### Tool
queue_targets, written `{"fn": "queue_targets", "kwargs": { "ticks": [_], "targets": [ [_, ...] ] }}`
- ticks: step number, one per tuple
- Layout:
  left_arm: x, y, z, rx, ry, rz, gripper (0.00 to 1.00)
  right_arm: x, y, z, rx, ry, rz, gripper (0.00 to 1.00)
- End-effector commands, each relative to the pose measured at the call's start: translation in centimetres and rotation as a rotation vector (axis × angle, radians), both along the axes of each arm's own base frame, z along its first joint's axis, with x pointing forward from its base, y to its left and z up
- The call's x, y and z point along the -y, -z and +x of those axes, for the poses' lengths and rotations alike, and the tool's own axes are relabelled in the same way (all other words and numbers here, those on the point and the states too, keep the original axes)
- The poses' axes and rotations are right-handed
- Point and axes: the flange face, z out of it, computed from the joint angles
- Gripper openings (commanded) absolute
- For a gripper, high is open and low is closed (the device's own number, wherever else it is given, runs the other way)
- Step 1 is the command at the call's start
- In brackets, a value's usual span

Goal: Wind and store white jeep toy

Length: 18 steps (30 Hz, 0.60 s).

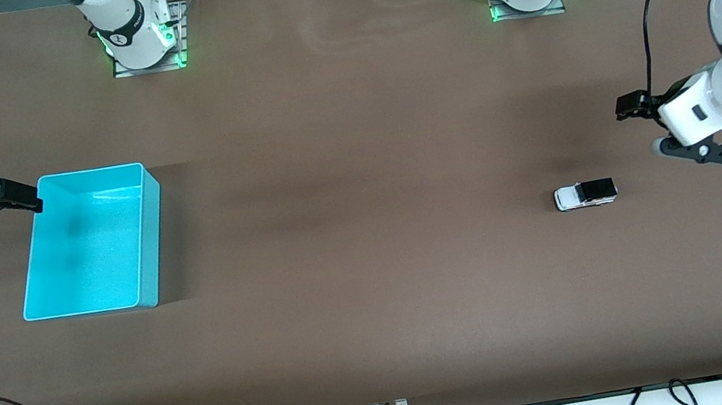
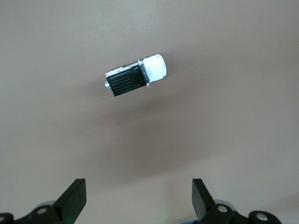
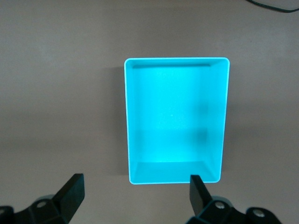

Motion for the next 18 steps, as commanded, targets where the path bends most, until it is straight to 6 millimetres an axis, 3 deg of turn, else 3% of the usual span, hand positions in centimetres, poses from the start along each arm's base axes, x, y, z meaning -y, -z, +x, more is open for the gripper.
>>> {"fn": "queue_targets", "kwargs": {
  "ticks": [1, 13, 18],
  "targets": [
    [0.2, 1.9, 0.7, -0.02, 0.107, -0.047, 1.0, 0.1, -0.3, -0.8, 0.003, -0.007, 0.017, 1.0],
    [-0.4, 8.9, 2.0, 0.03, 0.348, -0.124, 1.0, 0.1, -0.3, -0.9, 0.001, -0.006, 0.017, 1.0],
    [-0.4, 11.3, 1.6, 0.09, 0.494, -0.151, 1.0, 0.1, -0.3, -0.9, 0.001, -0.004, 0.017, 1.0]
  ]
}}
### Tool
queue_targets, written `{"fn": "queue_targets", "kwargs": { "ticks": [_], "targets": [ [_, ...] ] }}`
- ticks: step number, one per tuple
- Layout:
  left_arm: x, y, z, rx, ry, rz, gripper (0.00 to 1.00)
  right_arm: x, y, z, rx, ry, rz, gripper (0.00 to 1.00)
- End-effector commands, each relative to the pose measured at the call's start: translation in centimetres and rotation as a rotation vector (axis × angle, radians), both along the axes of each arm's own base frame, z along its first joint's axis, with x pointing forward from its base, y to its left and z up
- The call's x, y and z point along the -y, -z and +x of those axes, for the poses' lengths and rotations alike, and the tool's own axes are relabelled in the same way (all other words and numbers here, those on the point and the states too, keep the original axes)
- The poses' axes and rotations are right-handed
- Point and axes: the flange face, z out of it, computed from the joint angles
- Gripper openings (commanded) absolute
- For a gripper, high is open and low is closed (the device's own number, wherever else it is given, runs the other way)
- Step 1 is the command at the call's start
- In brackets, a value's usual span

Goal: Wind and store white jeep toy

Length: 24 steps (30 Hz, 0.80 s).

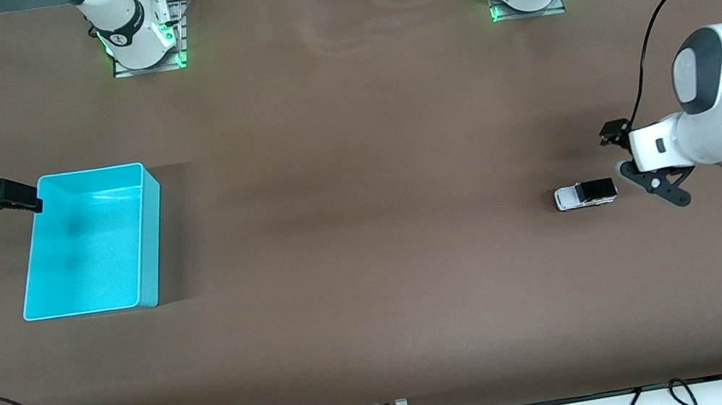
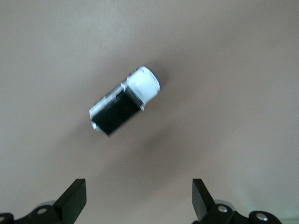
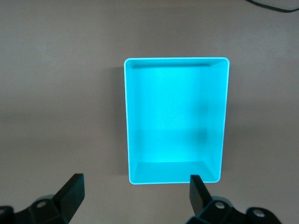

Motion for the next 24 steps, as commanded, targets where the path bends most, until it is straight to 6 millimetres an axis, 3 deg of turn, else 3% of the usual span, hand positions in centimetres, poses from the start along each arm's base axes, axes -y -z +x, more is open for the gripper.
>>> {"fn": "queue_targets", "kwargs": {
  "ticks": [1, 11, 24],
  "targets": [
    [-0.3, 1.8, -0.6, 0.061, 0.171, -0.054, 1.0, 0.1, -0.3, -0.9, 0.001, -0.005, 0.017, 1.0],
    [-0.7, 4.0, -0.7, 0.154, 0.4, -0.056, 1.0, 0.1, -0.3, -0.9, 0.001, -0.002, 0.017, 1.0],
    [-0.6, 9.2, -3.0, 0.255, 0.583, -0.064, 1.0, 0.0, -0.3, -0.8, 0.006, -0.004, 0.019, 1.0]
  ]
}}
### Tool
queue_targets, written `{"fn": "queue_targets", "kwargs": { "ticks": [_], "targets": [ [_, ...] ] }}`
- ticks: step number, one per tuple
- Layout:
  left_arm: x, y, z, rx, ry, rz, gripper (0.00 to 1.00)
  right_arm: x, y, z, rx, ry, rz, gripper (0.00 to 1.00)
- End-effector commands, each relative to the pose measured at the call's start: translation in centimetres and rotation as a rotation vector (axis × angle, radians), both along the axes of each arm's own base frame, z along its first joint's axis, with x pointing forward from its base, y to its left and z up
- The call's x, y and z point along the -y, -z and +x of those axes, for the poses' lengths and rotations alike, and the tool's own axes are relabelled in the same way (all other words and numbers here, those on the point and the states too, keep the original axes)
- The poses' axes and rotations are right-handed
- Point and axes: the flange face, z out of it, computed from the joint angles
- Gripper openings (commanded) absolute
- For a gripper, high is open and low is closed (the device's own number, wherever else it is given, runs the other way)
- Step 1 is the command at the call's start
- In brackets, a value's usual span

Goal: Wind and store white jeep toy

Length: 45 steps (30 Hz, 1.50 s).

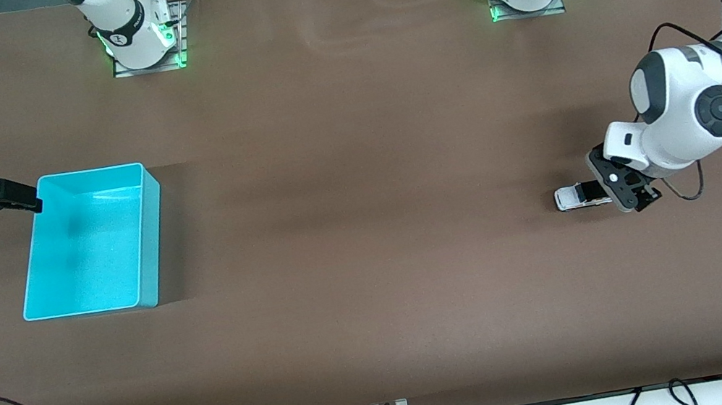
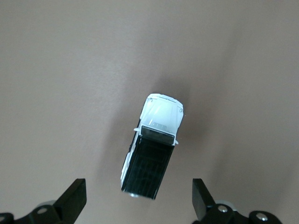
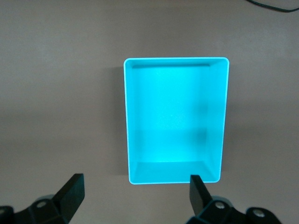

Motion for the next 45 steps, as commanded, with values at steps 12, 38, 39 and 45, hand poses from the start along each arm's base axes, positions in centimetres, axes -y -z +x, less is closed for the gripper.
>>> {"fn": "queue_targets", "kwargs": {
  "ticks": [12, 38, 39, 45],
  "targets": [
    [-0.2, 4.9, -1.0, 0.073, 0.166, 0.004, 1.0, -0.3, -0.5, -0.8, 0.007, -0.009, 0.019, 1.0],
    [1.0, 6.3, -0.9, 0.056, 0.317, 0.0, 0.01, -0.2, -0.5, -0.8, 0.007, -0.007, 0.019, 1.0],
    [1.1, 6.3, -0.9, 0.056, 0.318, 0.0, 0.01, -0.2, -0.5, -0.8, 0.009, -0.007, 0.019, 1.0],
    [1.4, 6.3, -0.9, 0.056, 0.331, -0.003, 0.0, -0.2, -0.5, -0.8, 0.011, -0.004, 0.019, 1.0]
  ]
}}
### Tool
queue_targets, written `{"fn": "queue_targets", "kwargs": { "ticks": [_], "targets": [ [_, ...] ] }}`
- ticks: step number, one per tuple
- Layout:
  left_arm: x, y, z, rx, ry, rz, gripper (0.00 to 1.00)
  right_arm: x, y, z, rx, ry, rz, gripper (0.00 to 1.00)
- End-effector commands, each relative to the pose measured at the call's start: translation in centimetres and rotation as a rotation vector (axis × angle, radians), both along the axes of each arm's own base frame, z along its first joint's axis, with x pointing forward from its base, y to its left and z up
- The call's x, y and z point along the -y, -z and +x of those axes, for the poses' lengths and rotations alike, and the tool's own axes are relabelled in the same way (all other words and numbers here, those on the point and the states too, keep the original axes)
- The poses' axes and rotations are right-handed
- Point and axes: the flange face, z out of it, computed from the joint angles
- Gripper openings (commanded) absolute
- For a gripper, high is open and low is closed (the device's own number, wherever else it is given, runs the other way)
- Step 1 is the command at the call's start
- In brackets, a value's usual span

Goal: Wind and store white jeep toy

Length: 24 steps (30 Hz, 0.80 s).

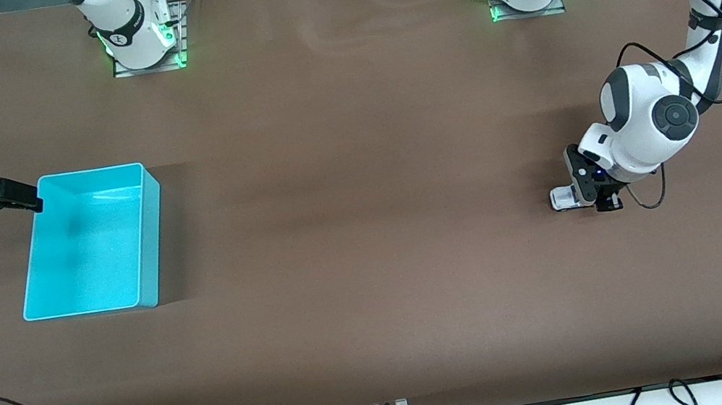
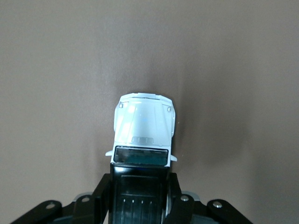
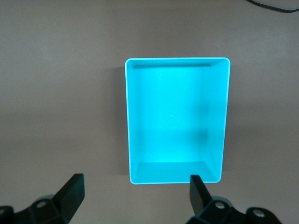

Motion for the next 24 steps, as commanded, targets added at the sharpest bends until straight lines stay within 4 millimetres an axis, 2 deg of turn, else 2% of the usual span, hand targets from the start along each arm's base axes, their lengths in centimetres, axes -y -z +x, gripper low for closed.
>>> {"fn": "queue_targets", "kwargs": {
  "ticks": [1, 18, 24],
  "targets": [
    [0.2, -0.1, 0.4, 0.012, 0.05, 0.009, 0.0, -0.1, -0.4, -0.7, 0.008, -0.003, 0.016, 1.0],
    [0.0, 0.9, 0.4, -0.004, 0.104, 0.008, 0.0, -0.3, -0.4, -0.7, 0.008, -0.004, 0.016, 1.0],
    [-0.8, 1.8, 0.2, -0.024, 0.092, 0.01, 0.0, -0.3, -0.4, -0.7, 0.008, -0.004, 0.016, 1.0]
  ]
}}
